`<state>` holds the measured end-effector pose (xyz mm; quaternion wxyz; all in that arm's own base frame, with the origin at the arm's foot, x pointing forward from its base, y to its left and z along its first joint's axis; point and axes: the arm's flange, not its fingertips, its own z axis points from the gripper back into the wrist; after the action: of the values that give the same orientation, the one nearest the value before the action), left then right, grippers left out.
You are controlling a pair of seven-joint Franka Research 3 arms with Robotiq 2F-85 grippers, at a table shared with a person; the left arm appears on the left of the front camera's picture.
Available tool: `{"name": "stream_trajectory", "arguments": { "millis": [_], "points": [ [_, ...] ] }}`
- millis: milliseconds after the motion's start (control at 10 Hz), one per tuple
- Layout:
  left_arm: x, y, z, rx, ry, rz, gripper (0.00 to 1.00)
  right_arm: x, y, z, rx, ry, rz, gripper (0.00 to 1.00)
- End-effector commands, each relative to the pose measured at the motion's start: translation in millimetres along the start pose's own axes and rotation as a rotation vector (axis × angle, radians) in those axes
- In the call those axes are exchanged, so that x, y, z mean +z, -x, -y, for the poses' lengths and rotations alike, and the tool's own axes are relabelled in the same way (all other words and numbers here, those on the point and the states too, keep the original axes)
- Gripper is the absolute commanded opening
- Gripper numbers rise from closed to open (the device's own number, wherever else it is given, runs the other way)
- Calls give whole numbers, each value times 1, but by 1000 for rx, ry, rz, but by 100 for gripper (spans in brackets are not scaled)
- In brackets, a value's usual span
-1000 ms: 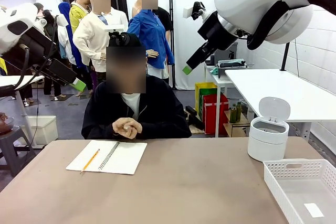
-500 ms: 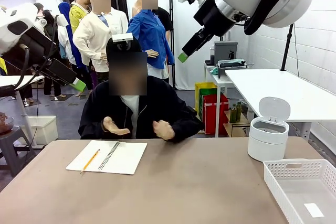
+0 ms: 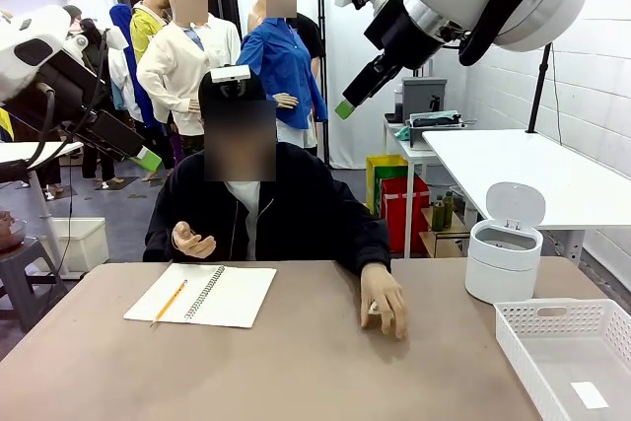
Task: Sort the paper based on its condition.
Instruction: If a person hands you a paper, place it in the Organizing basket , and if it's crumpled, put it in the Trash can.
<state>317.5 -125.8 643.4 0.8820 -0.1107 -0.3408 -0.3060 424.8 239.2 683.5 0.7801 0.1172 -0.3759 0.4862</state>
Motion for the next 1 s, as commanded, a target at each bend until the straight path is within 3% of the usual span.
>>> {"name": "stream_trajectory", "arguments": {
  "millis": [0, 900],
  "points": [
    [0, 0, 0, 1, 0, 2, 100, 0, -1, 0, 1, 2, 5, 100],
    [0, 0, 0, 1, 0, 2, 100, 0, -1, 0, 1, 2, 5, 100]
  ]
}}
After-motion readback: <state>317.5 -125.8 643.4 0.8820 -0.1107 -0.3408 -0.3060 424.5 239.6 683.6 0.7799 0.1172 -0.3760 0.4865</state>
